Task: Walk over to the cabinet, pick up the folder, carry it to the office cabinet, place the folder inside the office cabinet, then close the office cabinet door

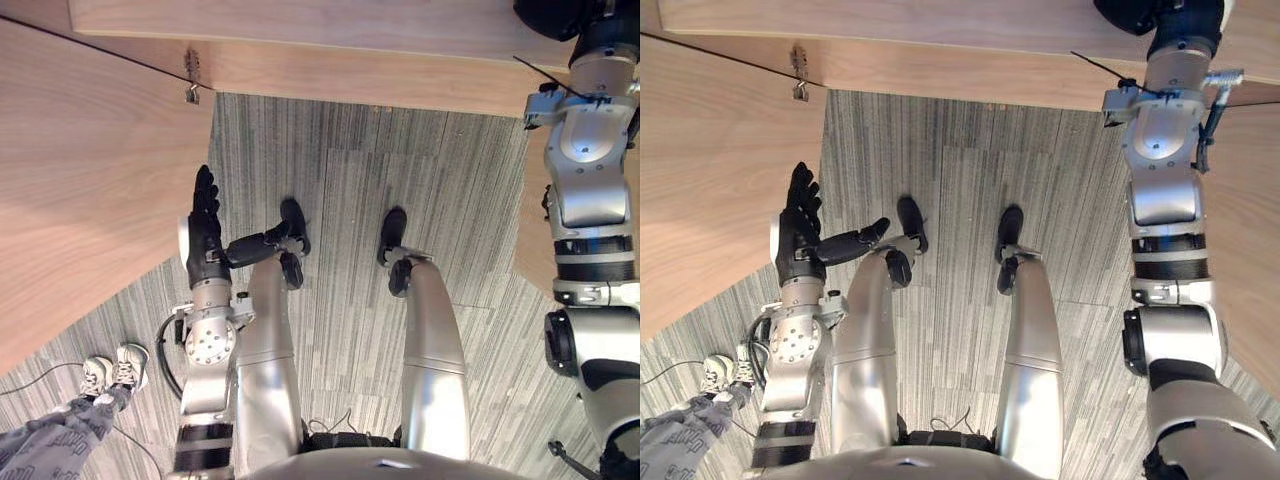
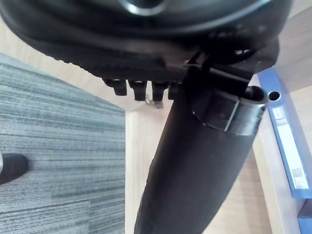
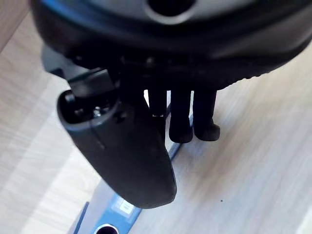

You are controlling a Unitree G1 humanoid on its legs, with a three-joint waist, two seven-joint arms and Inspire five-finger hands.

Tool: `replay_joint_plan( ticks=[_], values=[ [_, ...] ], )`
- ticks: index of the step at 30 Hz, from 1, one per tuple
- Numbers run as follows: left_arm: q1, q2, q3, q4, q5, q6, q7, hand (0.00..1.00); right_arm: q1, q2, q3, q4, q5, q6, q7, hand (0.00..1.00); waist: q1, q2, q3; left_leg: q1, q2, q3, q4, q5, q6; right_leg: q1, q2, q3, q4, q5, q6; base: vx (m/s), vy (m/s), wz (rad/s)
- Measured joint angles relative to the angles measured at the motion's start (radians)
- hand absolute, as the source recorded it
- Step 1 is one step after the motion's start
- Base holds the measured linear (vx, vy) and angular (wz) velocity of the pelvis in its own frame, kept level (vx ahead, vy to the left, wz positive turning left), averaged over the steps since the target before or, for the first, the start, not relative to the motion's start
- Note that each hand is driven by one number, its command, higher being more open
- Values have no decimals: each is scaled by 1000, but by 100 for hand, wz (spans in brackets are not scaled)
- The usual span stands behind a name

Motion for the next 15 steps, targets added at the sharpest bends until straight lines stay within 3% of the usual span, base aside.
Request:
replay_joint_plan(
  ticks=[3,9,15],
  values=[
    [-73,2,-1,86,9,35,7,100,130,82,-3,-134,-1,14,-9,0,-8,0,0,32,11,-1,14,-13,4,36,7,1,6,-1,0,-48,24,-10],
    [-77,3,-5,174,12,48,7,100,441,238,8,-307,4,-5,-8,0,-22,-4,-3,185,22,28,14,-57,11,187,11,11,-27,-15,3,-9,29,-13],
    [-63,2,-22,309,54,60,-7,100,686,345,182,-323,39,-70,113,0,-35,-32,-31,384,29,63,-40,-83,13,387,16,11,-126,-1,17,71,14,-13]
  ],
)
